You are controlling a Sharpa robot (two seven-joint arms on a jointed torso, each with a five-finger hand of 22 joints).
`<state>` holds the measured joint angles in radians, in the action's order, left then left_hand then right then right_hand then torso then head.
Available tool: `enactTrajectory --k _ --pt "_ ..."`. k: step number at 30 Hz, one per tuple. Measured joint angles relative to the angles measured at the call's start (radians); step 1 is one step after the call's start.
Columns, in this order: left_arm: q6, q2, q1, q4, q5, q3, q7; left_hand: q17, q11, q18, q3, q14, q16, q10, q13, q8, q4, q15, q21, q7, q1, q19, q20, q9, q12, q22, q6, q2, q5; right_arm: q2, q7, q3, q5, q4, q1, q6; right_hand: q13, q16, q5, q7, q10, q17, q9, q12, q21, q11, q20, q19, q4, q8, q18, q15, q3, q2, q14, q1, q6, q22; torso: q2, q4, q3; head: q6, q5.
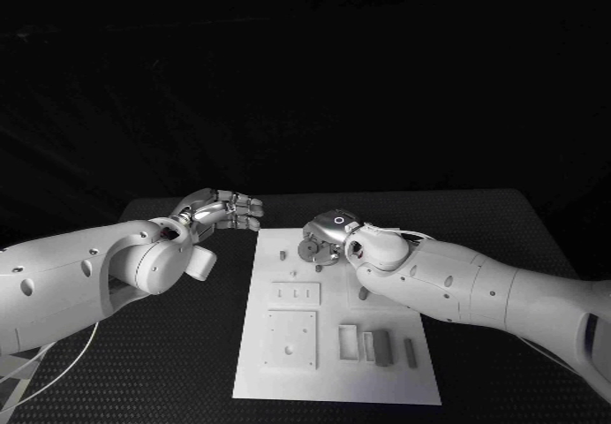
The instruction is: Assemble the parts on the task board
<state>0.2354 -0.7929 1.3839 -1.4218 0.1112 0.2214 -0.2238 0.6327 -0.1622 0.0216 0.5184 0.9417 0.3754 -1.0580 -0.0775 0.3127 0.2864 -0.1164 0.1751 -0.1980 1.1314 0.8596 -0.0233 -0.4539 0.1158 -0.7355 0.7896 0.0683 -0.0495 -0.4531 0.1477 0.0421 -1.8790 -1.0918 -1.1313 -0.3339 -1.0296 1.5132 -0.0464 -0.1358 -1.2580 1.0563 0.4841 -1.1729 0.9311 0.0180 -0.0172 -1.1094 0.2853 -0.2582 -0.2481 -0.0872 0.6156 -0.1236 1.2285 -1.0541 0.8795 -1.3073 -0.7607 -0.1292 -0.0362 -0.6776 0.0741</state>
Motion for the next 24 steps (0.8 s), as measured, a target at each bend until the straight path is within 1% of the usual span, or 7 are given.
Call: enactTrajectory --k 2,4,6,10,13,17,24 --pt "0.000 -0.001 0.000 0.000 0.000 0.000 0.000 0.000 0.000 0.000 0.000 0.000 0.000 0.000 0.000 0.000 0.000 0.000 0.000 0.000 0.000 0.000 0.000 0.000 0.000 0.000 0.000 0.000 0.000 -0.001 0.000 0.000 0.005 0.000 0.000 0.000 0.000 0.000 0.000 -0.003 0.000 -0.001 0.000 0.000 0.000 0.000 0.000 0.000 0.000 0.000 0.000 0.003 0.000 -0.006 -0.003 0.004 -0.003 0.000 0.000 0.0000 -0.0001 0.000 -0.001" --pt "0.000 -0.002 0.000 0.000 0.000 0.000 0.000 0.000 0.000 0.000 0.000 0.000 0.000 0.000 0.000 0.000 0.000 0.000 0.000 0.000 0.000 0.000 0.000 0.000 0.000 0.000 0.000 0.000 0.000 -0.002 -0.001 0.000 0.012 0.000 0.000 -0.001 0.001 0.000 0.000 -0.005 0.001 -0.005 0.000 0.000 0.000 0.003 0.000 0.000 -0.003 0.008 0.000 0.003 0.003 -0.011 -0.003 0.009 -0.009 0.000 0.000 0.0000 -0.0001 0.000 -0.001" --pt "0.000 -0.002 0.000 0.000 0.000 0.000 0.000 0.000 0.000 0.000 0.000 0.000 0.000 0.000 0.000 0.000 0.000 0.000 0.000 0.000 0.000 0.000 0.000 0.000 0.000 0.000 0.000 0.000 0.000 -0.006 -0.002 0.000 0.021 -0.003 0.000 -0.003 0.001 -0.003 0.000 -0.010 0.003 -0.007 -0.004 0.000 -0.004 0.010 0.001 0.001 -0.013 0.019 0.000 0.009 0.003 -0.031 -0.009 0.019 -0.027 0.000 0.000 0.0000 -0.0002 0.001 -0.001" --pt "0.000 -0.002 0.000 0.001 0.000 0.000 0.000 0.000 0.000 0.000 0.000 0.000 0.000 0.000 0.001 0.000 0.000 0.000 0.000 0.000 0.000 0.000 0.000 0.000 0.000 0.000 0.000 0.000 0.000 -0.014 -0.004 0.000 0.039 -0.019 0.000 -0.012 0.002 -0.004 0.000 -0.019 -0.003 -0.007 -0.012 0.000 -0.005 0.018 -0.002 -0.010 -0.057 0.036 0.000 0.016 0.021 -0.077 -0.005 0.030 -0.061 0.000 0.000 0.0000 -0.0007 0.001 0.001" --pt "0.000 -0.002 0.000 0.001 0.000 0.000 0.000 0.000 0.000 0.000 0.000 0.000 0.000 0.000 0.001 0.000 0.000 0.000 0.000 0.000 0.000 0.000 0.000 0.000 0.000 0.000 0.000 0.000 0.000 -0.019 -0.006 0.000 0.053 -0.028 0.001 -0.021 0.002 -0.004 0.000 -0.022 0.000 -0.006 -0.012 0.000 -0.005 0.022 -0.002 -0.013 -0.076 0.036 0.000 0.016 0.031 -0.097 -0.005 0.030 -0.065 0.000 0.000 0.0000 -0.0009 0.001 0.001" --pt "0.000 -0.003 0.000 0.001 0.000 0.000 0.001 0.001 0.000 0.000 0.000 0.000 0.000 0.000 0.001 0.000 0.000 0.000 0.000 0.000 0.000 0.000 0.000 0.000 -0.003 0.000 0.000 0.000 0.000 -0.029 -0.008 0.000 0.072 -0.032 0.001 -0.029 0.002 -0.004 0.000 -0.022 0.000 -0.004 -0.010 0.000 -0.005 0.022 -0.002 -0.013 -0.092 0.036 0.000 0.019 0.037 -0.107 -0.001 0.031 -0.065 0.000 0.000 0.0000 -0.0009 0.001 0.001" --pt "0.000 -0.004 0.000 0.001 0.000 0.000 0.001 0.001 0.000 0.000 0.000 0.000 0.000 0.000 0.001 0.000 0.000 0.000 0.000 0.000 0.000 0.000 0.000 0.001 -0.004 -0.001 0.000 0.000 0.000 -0.030 -0.012 0.000 0.093 -0.017 0.001 -0.014 0.002 -0.004 0.000 -0.021 0.000 -0.003 -0.006 0.000 -0.005 0.021 -0.002 -0.013 -0.113 0.036 0.000 0.019 0.039 -0.107 -0.001 0.031 -0.068 0.000 0.000 0.0006 -0.0009 0.002 0.002"
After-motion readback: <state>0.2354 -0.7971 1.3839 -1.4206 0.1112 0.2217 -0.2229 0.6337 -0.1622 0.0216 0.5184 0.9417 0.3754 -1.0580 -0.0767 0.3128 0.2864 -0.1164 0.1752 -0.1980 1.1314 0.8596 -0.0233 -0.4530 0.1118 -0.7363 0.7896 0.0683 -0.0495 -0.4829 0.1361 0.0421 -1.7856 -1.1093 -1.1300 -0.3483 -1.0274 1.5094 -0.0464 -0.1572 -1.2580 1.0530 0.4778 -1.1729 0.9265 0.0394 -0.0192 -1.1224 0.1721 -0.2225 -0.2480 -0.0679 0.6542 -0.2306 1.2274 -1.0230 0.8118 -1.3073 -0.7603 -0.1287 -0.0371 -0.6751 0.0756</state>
